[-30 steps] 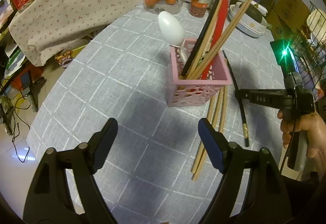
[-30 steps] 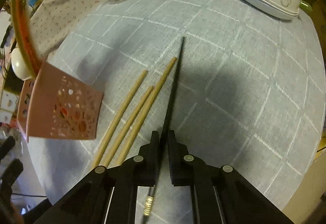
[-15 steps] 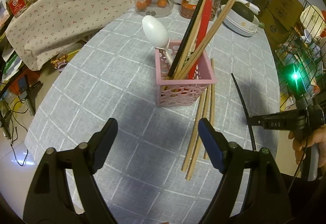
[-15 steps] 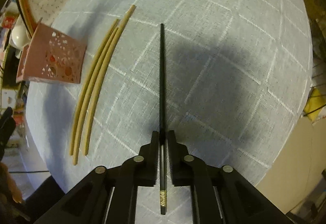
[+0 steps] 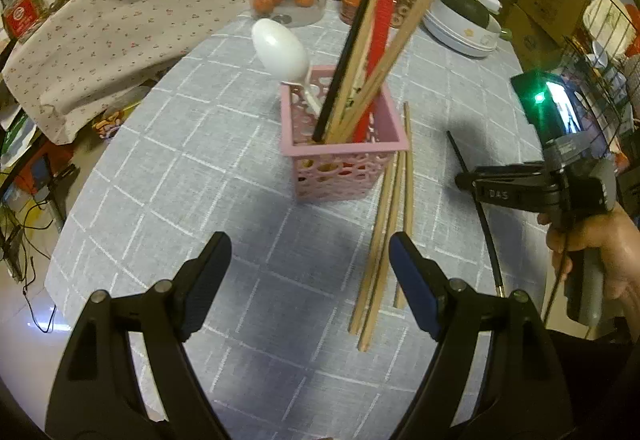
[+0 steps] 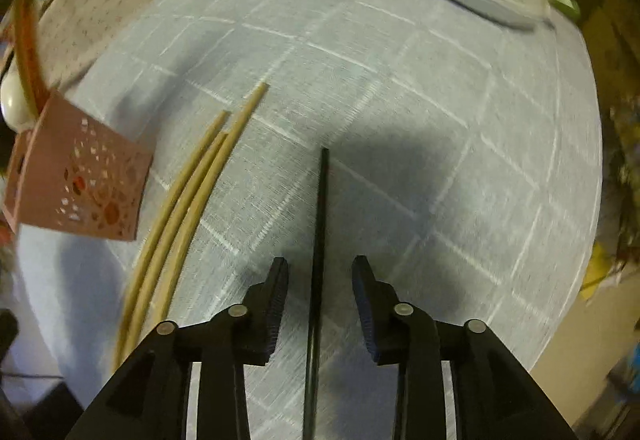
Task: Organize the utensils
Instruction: 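Grasp a wooden chopstick with the left tool while the right tool holds the black chopstick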
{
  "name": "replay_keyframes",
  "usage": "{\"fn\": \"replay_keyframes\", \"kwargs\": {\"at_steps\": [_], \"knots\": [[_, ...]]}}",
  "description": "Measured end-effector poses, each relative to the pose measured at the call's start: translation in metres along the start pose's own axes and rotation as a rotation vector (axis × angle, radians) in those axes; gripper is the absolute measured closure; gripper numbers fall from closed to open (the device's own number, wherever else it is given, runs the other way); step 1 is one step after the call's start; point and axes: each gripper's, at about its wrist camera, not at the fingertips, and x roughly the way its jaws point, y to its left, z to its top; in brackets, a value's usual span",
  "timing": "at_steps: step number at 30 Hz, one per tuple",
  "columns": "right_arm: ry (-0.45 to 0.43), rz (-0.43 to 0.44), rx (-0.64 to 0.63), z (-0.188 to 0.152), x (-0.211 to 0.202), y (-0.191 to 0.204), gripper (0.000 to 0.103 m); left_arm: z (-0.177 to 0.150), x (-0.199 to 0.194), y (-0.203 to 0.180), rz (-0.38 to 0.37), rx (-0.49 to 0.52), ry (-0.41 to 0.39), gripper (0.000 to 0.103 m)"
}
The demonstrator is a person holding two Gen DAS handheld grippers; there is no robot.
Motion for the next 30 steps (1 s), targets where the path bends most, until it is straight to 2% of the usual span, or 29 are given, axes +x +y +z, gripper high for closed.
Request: {"fn": "replay_keyframes", "kwargs": {"at_steps": [1, 5, 8, 10, 11, 15, 16, 20, 26, 29, 30], "knots": [[-0.006, 0.002, -0.016, 0.002, -0.001, 0.002, 0.096, 0.000, 0.000, -0.001, -0.006, 0.005, 0.000, 0.022], [0.011, 0.029, 0.022, -0.002, -0.005, -0.003, 0.098, -0.004, -0.001, -0.013, -0.060, 0.040, -0.002, 0.022], [-0.008, 0.066, 0.055, -0.012, -0.020, -0.011, 0.098, -0.009, -0.001, -0.027, -0.155, 0.096, -0.025, 0.031], [-0.030, 0.102, 0.073, -0.016, -0.035, -0.021, 0.098, -0.015, 0.006, -0.041, -0.227, 0.140, -0.023, 0.048], [-0.038, 0.117, 0.076, -0.012, -0.039, -0.032, 0.098, -0.017, 0.012, -0.046, -0.247, 0.149, -0.012, 0.054], [-0.049, 0.161, 0.085, -0.026, -0.058, -0.052, 0.097, -0.022, 0.040, -0.062, -0.287, 0.149, 0.046, 0.087], [-0.048, 0.169, 0.085, -0.031, -0.062, -0.058, 0.097, -0.021, 0.044, -0.065, -0.290, 0.146, 0.052, 0.090], [-0.039, 0.196, 0.090, -0.047, -0.071, -0.067, 0.097, -0.013, 0.058, -0.071, -0.269, 0.122, 0.055, 0.090], [-0.033, 0.209, 0.110, -0.049, -0.069, -0.072, 0.097, -0.009, 0.077, -0.075, -0.206, 0.117, 0.098, 0.090], [-0.035, 0.218, 0.118, -0.047, -0.068, -0.076, 0.097, -0.010, 0.080, -0.079, -0.172, 0.141, 0.108, 0.094], [-0.036, 0.220, 0.119, -0.047, -0.068, -0.076, 0.097, -0.010, 0.080, -0.078, -0.170, 0.141, 0.118, 0.099]]}}
